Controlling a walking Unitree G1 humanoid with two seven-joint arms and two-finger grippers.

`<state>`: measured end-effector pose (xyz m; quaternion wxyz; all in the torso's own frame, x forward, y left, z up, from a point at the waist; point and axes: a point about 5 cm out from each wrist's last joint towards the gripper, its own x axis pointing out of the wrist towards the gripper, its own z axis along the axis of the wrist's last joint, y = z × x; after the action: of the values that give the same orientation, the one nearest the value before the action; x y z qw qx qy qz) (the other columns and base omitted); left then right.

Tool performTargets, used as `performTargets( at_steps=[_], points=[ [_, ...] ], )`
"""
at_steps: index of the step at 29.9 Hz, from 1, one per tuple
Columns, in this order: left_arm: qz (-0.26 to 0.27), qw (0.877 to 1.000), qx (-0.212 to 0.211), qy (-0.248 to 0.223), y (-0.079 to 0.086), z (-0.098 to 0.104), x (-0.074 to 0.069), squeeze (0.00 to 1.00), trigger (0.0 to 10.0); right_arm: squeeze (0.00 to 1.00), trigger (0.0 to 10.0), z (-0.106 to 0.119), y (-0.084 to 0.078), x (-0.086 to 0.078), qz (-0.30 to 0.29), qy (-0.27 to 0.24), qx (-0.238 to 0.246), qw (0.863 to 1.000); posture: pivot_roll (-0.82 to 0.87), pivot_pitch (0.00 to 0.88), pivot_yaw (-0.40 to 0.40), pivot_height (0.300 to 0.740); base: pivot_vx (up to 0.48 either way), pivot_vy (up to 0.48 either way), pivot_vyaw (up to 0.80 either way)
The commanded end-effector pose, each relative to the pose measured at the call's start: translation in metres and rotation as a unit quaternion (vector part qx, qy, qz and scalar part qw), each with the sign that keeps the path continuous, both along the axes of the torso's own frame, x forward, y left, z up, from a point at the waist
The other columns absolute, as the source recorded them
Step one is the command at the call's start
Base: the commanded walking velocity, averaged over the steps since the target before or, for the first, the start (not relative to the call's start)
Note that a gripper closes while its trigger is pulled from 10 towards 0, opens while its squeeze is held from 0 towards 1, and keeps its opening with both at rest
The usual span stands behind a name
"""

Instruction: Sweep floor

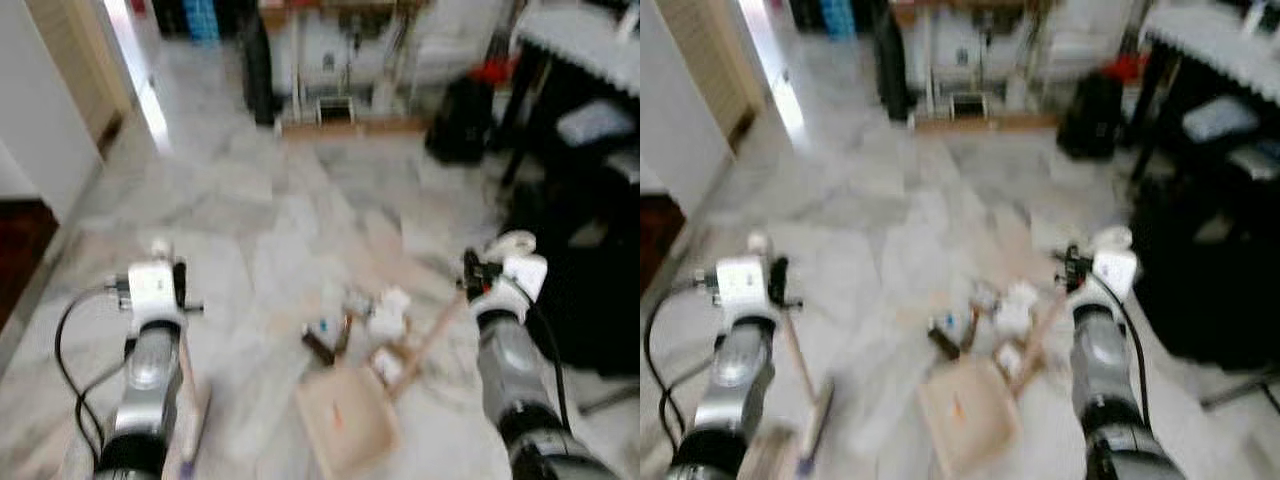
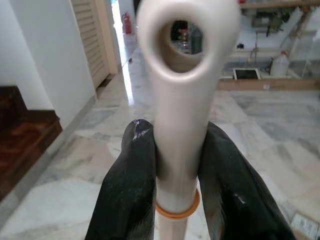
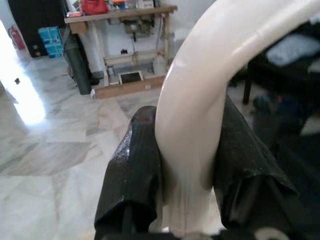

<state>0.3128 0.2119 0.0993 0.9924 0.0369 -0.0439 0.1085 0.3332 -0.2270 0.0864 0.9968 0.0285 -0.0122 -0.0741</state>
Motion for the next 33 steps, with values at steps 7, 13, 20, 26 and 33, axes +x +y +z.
performTargets(
  at_steps=[7,13,20,26,33],
  points=[
    [0.005,1.0,0.012,-0.013,0.0047,0.0073,0.0015,0.0,10.0,0.0,10.0,0.0115,0.01,0.007,0.006,-0.032,0.019,0.999,-0.03,0.0,-0.025,0.74,0.454,0.0,0.0],
    [0.004,1.0,0.011,-0.015,0.0056,0.0083,0.0021,0.0,10.0,0.0,10.0,0.0121,0.01,0.0069,0.002,-0.035,0.018,0.999,-0.04,0.0,-0.025,0.74,0.455,0.0,0.0],
    [0.004,1.0,0.013,-0.016,0.006,0.0091,0.0024,0.0,10.0,0.0,10.0,0.0129,0.0083,0.0066,-0.001,-0.039,0.021,0.999,-0.03,0.0,-0.022,0.74,0.454,0.0,0.0],
    [0.004,1.0,0.013,-0.016,0.0066,0.0098,0.0034,0.0,10.0,0.0,10.0,0.0116,0.0084,0.0071,0.0,-0.032,0.022,0.999,-0.03,0.0,-0.021,0.74,0.289,0.0,-0.35],
    [0.004,1.0,0.012,-0.02,0.0062,0.0105,0.0034,0.0,10.0,0.0,10.0,0.0108,0.0095,0.0069,0.0,-0.031,0.023,0.999,-0.03,0.0,-0.021,0.74,0.0,0.0,-0.8]
  ],
)
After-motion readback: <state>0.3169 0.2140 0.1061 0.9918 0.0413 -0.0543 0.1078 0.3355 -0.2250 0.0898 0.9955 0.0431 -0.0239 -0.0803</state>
